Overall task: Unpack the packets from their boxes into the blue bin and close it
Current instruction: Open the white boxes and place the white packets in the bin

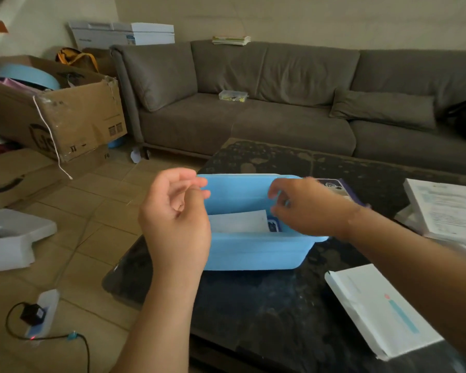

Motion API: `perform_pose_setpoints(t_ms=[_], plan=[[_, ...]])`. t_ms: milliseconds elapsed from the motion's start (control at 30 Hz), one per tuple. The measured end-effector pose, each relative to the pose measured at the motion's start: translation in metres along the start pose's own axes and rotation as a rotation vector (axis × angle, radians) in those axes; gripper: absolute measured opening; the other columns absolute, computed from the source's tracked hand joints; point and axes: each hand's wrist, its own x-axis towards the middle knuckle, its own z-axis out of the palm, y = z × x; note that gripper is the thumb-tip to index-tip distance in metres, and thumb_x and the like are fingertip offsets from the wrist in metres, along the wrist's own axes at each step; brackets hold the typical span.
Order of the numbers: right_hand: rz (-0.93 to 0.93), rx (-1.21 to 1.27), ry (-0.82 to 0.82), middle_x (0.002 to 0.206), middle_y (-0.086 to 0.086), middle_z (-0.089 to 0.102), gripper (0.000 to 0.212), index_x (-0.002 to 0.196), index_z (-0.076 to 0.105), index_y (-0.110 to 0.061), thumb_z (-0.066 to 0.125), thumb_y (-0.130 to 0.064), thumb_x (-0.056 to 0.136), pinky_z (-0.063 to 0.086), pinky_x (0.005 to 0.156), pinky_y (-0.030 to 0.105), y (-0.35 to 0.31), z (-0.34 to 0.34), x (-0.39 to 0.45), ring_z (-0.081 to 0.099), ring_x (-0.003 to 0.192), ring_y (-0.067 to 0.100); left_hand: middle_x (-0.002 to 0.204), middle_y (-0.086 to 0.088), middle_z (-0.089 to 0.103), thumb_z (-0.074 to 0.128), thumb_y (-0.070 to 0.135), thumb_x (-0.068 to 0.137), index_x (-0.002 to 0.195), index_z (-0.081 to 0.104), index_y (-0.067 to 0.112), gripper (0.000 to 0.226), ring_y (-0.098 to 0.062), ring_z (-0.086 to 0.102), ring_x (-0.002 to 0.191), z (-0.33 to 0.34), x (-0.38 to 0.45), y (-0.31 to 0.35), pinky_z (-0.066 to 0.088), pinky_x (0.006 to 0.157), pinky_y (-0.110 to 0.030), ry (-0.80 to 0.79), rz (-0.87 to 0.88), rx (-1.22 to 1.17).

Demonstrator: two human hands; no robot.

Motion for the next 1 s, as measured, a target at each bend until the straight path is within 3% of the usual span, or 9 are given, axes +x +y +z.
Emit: perform_pose_setpoints(t_ms=[100, 167, 267, 333, 533, 633, 733, 867, 1000], plan=[[-0.097, 0.263, 0.407, 0.091, -0.018, 0.064, 0.015, 0.105, 0.058, -0.029, 0.063, -0.027, 0.091, 0.050, 0.065, 0.011, 0.014, 0.000, -0.080, 0.065, 0.081, 0.003, 0.087, 0.000, 0.071, 0.053, 0.015, 0.088, 0.092, 0.063, 0.020, 0.011, -0.016, 0.071, 0.082, 0.019, -0.017, 0.004, 0.057, 0.075, -0.026, -0.126, 0.152, 0.029], [-0.097, 0.275, 0.489, 0.087, -0.022, 0.065, 0.014, 0.098, 0.060, -0.032, 0.066, -0.035, 0.086, 0.045, 0.061, 0.004, 0.040, 0.020, -0.137, 0.064, 0.079, -0.001, 0.088, 0.004, 0.071, 0.054, 0.016, 0.089, 0.096, 0.064, 0.016, 0.013, -0.012, 0.071, 0.083, 0.033, -0.032, 0.006, 0.056, 0.075, -0.022, -0.259, 0.270, 0.096], [0.085, -0.038, 0.193, 0.100, -0.028, 0.062, 0.051, 0.102, 0.055, -0.044, 0.045, -0.084, 0.073, 0.051, 0.076, 0.013, 0.085, 0.061, -0.189, 0.065, 0.089, -0.004, 0.090, 0.008, 0.070, 0.058, 0.009, 0.089, 0.098, 0.067, 0.012, 0.013, -0.003, 0.068, 0.085, 0.051, -0.052, 0.006, 0.053, 0.076, -0.014, -0.481, 0.418, 0.205], [0.135, -0.190, 0.052, 0.111, -0.020, 0.066, 0.078, 0.105, 0.060, -0.040, 0.032, -0.099, 0.063, 0.053, 0.086, 0.026, 0.108, 0.084, -0.199, 0.068, 0.100, 0.007, 0.092, 0.007, 0.071, 0.057, 0.011, 0.091, 0.099, 0.067, 0.012, 0.014, -0.002, 0.067, 0.086, 0.059, -0.063, 0.001, 0.055, 0.077, -0.017, -0.596, 0.483, 0.240], [-0.014, -0.082, 0.380, 0.109, -0.015, 0.070, 0.024, 0.091, 0.070, -0.033, 0.064, -0.047, 0.074, 0.057, 0.088, 0.045, 0.131, 0.087, -0.210, 0.067, 0.109, 0.013, 0.096, 0.008, 0.073, 0.050, 0.029, 0.091, 0.101, 0.069, 0.017, 0.025, -0.006, 0.069, 0.086, 0.077, -0.087, -0.005, 0.059, 0.075, -0.025, -0.749, 0.511, 0.307], [-0.024, 0.219, 0.710, 0.100, -0.021, 0.071, 0.020, 0.088, 0.074, -0.026, 0.057, -0.037, 0.084, 0.054, 0.086, 0.025, 0.131, 0.053, -0.218, 0.067, 0.099, 0.001, 0.107, 0.010, 0.072, 0.049, 0.039, 0.091, 0.107, 0.068, 0.021, 0.031, -0.007, 0.068, 0.098, 0.091, -0.097, 0.002, 0.058, 0.082, -0.023, -0.734, 0.417, 0.289], [0.088, 0.657, 0.847, 0.079, -0.020, 0.072, 0.021, 0.079, 0.074, -0.032, 0.060, -0.042, 0.091, 0.046, 0.064, 0.005, 0.124, 0.011, -0.221, 0.067, 0.076, -0.005, 0.124, 0.015, 0.066, 0.050, 0.044, 0.093, 0.124, 0.060, 0.026, 0.037, -0.007, 0.061, 0.120, 0.108, -0.109, 0.017, 0.050, 0.097, -0.020, -0.805, 0.158, 0.076], [0.113, 0.872, 0.847, 0.073, -0.013, 0.073, 0.015, 0.079, 0.071, -0.026, 0.059, -0.022, 0.087, 0.047, 0.052, 0.007, 0.132, 0.000, -0.211, 0.067, 0.068, -0.001, 0.119, 0.019, 0.068, 0.039, 0.045, 0.098, 0.125, 0.058, 0.033, 0.036, -0.004, 0.062, 0.116, 0.126, -0.124, 0.027, 0.051, 0.095, -0.022, -0.918, 0.017, -0.043], [0.063, 0.971, 0.947, 0.082, -0.015, 0.074, 0.009, 0.085, 0.070, -0.025, 0.062, -0.025, 0.082, 0.053, 0.059, 0.011, 0.144, 0.004, -0.205, 0.071, 0.077, 0.003, 0.115, 0.021, 0.067, 0.039, 0.076, 0.086, 0.114, 0.062, 0.051, 0.043, -0.005, 0.064, 0.109, 0.136, -0.131, 0.021, 0.053, 0.085, -0.021, -0.901, 0.021, -0.027]])
